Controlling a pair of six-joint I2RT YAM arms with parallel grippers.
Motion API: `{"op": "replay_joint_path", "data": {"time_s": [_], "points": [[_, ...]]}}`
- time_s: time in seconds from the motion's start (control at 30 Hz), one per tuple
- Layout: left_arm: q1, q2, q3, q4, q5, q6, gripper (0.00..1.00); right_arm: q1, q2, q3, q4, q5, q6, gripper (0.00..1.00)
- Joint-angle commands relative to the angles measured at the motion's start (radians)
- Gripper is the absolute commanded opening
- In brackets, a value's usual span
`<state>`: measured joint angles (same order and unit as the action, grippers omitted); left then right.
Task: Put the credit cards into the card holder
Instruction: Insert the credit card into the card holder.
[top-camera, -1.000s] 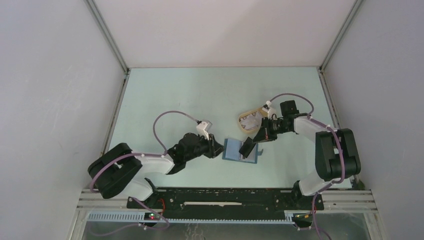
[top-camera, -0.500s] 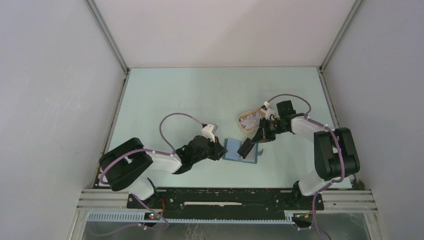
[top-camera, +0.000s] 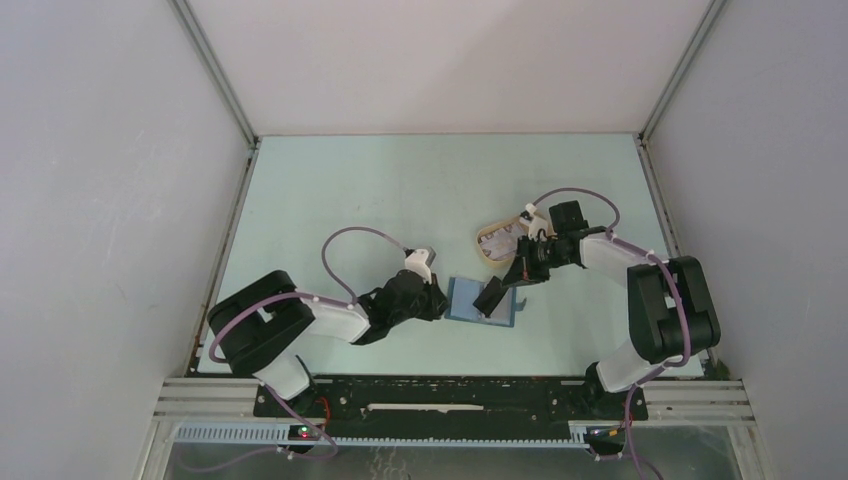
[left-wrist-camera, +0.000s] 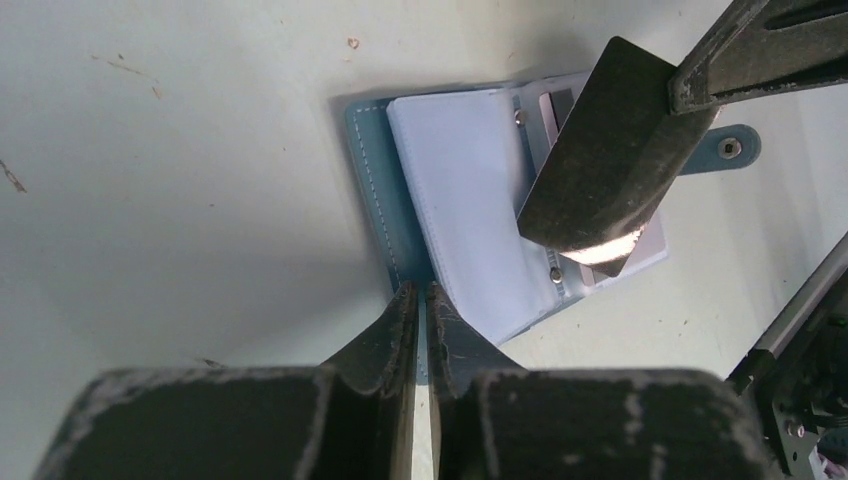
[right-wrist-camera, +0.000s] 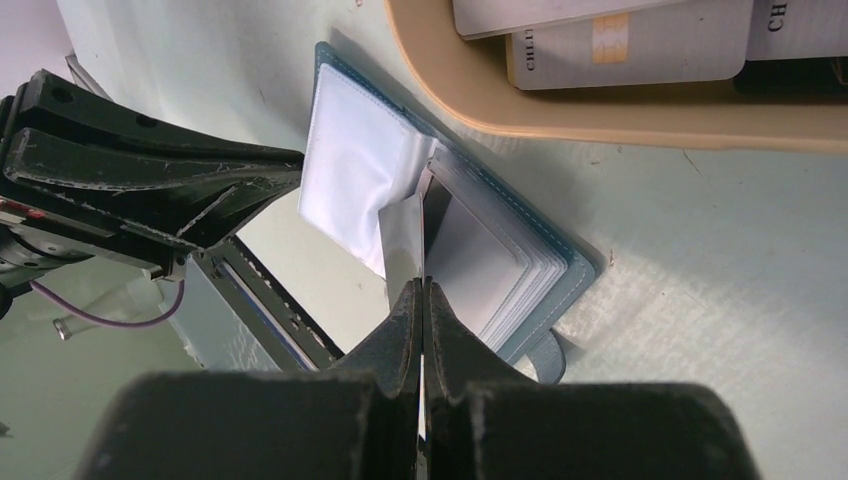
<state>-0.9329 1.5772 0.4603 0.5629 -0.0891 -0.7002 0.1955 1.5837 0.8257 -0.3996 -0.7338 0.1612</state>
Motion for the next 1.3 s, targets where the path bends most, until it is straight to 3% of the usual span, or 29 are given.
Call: {"op": "replay_joint_path", "data": {"time_s": [0.0,0.4,0.87,1.27], "points": [[-0.003,0.006,0.047,-0.009,-0.035,-0.010,0.11,0.010,-0.087,0.032,0.013,0.062,-0.004,0.00],[-0.004,0.009,0.052,-0.009,-0.031,-0.005,0.11,0.037,-0.133,0.019,0.032,0.125,0.037,0.00],[-0.004,-0.108,-0.076,0.169,-0.058,-0.006,0.15,0.068,-0.104,0.028,0.025,0.189,0.063,0.00],[-0.011,0.070,0.020,0.222,0.081,-0.040,0.12,0.076,-0.094,0.033,0.018,0.201,0.063,0.00]]}}
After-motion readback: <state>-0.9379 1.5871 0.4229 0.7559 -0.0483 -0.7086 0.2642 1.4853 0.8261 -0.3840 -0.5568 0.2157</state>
